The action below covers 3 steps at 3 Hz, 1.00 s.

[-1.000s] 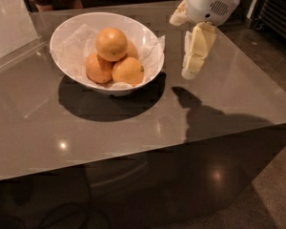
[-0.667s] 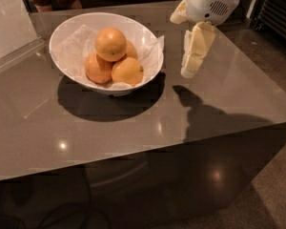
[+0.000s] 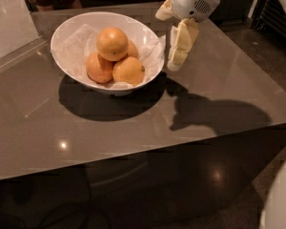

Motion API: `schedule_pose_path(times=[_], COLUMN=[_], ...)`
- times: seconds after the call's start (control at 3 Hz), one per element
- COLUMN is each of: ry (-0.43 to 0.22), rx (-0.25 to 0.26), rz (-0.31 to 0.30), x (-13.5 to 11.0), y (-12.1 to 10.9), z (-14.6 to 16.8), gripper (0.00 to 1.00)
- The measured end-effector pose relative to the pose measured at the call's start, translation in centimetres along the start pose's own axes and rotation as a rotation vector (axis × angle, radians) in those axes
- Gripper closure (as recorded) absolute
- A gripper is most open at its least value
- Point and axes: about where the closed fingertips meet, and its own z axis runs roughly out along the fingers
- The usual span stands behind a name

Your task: Pick orange from white bowl

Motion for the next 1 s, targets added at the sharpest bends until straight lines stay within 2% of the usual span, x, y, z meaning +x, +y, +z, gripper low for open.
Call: schedule_pose_path(times=[1.0], ry=[-0.137], rx=[-0.044], rz=[-0.108], x=[-5.6], y=[-6.8], z=[4.4], gripper=[0.00])
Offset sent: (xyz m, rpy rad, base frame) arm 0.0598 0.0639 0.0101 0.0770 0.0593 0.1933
